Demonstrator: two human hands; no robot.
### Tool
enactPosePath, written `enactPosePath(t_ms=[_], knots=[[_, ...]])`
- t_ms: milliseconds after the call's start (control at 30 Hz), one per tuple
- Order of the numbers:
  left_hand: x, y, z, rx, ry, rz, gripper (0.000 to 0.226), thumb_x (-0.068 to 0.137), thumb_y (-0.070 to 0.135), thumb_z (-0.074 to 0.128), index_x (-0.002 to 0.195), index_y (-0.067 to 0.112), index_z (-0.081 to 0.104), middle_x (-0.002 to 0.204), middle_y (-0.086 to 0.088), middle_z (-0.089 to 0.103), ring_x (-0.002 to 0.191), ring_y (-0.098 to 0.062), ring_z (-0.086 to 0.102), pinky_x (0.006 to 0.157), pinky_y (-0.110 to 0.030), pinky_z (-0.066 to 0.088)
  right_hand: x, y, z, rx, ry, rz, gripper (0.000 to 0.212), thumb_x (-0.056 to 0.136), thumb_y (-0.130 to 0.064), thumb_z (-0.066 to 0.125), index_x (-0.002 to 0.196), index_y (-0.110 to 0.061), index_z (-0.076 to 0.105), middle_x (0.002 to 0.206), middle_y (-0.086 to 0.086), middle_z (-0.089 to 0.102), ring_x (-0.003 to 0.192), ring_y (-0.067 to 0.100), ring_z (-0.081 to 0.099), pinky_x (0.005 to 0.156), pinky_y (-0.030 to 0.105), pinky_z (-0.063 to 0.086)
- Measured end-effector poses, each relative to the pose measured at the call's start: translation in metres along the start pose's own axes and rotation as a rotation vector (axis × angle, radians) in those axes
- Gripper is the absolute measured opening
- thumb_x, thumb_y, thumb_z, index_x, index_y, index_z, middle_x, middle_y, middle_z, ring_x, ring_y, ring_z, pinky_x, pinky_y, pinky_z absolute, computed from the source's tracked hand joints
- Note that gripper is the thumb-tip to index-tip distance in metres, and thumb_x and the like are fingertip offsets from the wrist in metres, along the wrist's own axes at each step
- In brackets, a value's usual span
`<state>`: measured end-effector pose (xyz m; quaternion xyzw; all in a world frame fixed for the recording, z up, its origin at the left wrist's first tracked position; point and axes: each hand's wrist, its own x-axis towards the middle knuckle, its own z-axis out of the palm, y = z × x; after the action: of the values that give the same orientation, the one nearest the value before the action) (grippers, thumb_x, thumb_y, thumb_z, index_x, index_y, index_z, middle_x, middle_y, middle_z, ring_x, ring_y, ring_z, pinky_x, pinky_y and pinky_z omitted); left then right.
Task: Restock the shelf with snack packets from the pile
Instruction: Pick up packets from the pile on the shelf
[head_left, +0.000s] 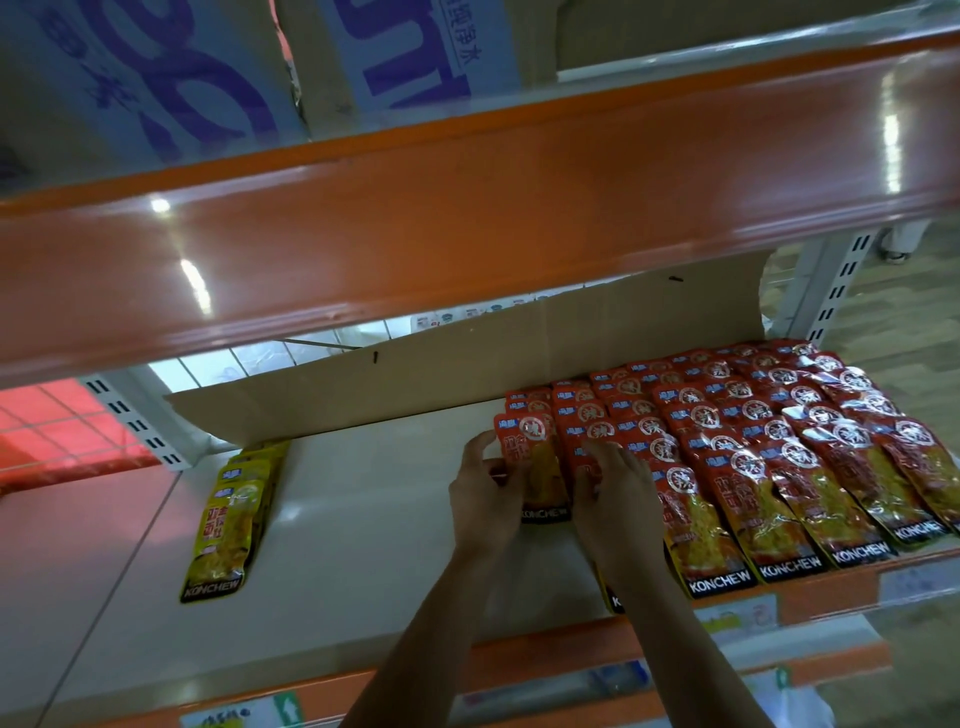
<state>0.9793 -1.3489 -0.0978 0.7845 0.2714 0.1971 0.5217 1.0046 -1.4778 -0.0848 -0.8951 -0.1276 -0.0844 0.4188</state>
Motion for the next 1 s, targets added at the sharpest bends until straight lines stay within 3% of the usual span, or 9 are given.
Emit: enactPosePath(t_ms=[200, 333, 400, 633, 700, 833, 1000], knots=[[-0.009, -0.007, 0.005, 0.097, -0.019, 0.038, 0.045, 0.088, 0.033, 0.067, 0.13, 0.022, 0.052, 0.11, 0.002, 0.069, 0.072, 0.008, 0.057, 0.058, -0.002, 0.044, -0.003, 0.008, 0.002, -0.138, -0.053, -0.027, 0.037, 0.094, -0.011, 0.05, 0.131, -0.009, 0.053, 0.137, 0.007, 0.052, 0.133, 0.02, 0.039, 0.11, 0.031, 0.03], [-0.01, -0.004, 0.01, 0.156, 0.029, 0.06, 0.041, 0.087, 0.034, 0.069, 0.124, 0.021, 0.057, 0.104, 0.001, 0.071, 0.082, -0.007, 0.066, 0.077, -0.025, 0.057, -0.002, 0.01, 0.003, -0.16, -0.104, -0.011, 0.042, 0.095, -0.014, 0.047, 0.137, -0.01, 0.047, 0.145, 0.007, 0.044, 0.14, 0.02, 0.03, 0.116, 0.035, 0.025], [-0.01, -0.003, 0.012, 0.205, 0.036, 0.064, 0.045, 0.085, 0.039, 0.07, 0.124, 0.02, 0.056, 0.103, 0.001, 0.072, 0.083, -0.01, 0.069, 0.077, -0.026, 0.057, -0.002, 0.009, 0.003, -0.156, -0.112, -0.003, 0.043, 0.095, -0.014, 0.047, 0.138, -0.009, 0.047, 0.145, 0.007, 0.043, 0.141, 0.021, 0.029, 0.116, 0.037, 0.025], [-0.012, -0.001, 0.013, 0.267, 0.009, 0.034, 0.051, 0.085, 0.042, 0.069, 0.127, 0.017, 0.053, 0.103, 0.0, 0.072, 0.071, -0.001, 0.062, 0.054, -0.002, 0.038, -0.003, 0.007, 0.001, -0.16, -0.112, -0.003, 0.044, 0.095, -0.016, 0.048, 0.138, -0.009, 0.046, 0.146, 0.007, 0.043, 0.14, 0.021, 0.03, 0.116, 0.037, 0.026], [-0.012, -0.001, 0.013, 0.281, 0.004, 0.033, 0.053, 0.085, 0.045, 0.067, 0.129, 0.018, 0.053, 0.106, 0.0, 0.071, 0.08, -0.007, 0.067, 0.057, -0.004, 0.041, -0.004, 0.006, 0.001, -0.153, -0.106, -0.002, 0.044, 0.094, -0.017, 0.049, 0.137, -0.008, 0.047, 0.145, 0.009, 0.044, 0.14, 0.022, 0.031, 0.115, 0.038, 0.026], [-0.011, -0.002, 0.008, 0.358, 0.031, 0.04, 0.05, 0.088, 0.048, 0.061, 0.129, 0.021, 0.052, 0.112, 0.001, 0.069, 0.09, -0.011, 0.068, 0.075, -0.025, 0.055, -0.004, 0.0, 0.006, -0.152, -0.107, -0.048, 0.042, 0.093, -0.017, 0.054, 0.134, -0.007, 0.05, 0.14, 0.009, 0.049, 0.136, 0.024, 0.036, 0.113, 0.041, 0.03], [-0.01, -0.008, -0.019, 0.463, 0.087, 0.118, 0.038, 0.094, 0.043, 0.053, 0.126, 0.022, 0.054, 0.118, 0.001, 0.062, 0.1, -0.013, 0.061, 0.083, -0.027, 0.053, -0.01, -0.024, 0.027, -0.099, -0.119, -0.13, 0.033, 0.092, -0.015, 0.054, 0.123, -0.006, 0.058, 0.126, 0.011, 0.058, 0.121, 0.027, 0.049, 0.104, 0.04, 0.039]])
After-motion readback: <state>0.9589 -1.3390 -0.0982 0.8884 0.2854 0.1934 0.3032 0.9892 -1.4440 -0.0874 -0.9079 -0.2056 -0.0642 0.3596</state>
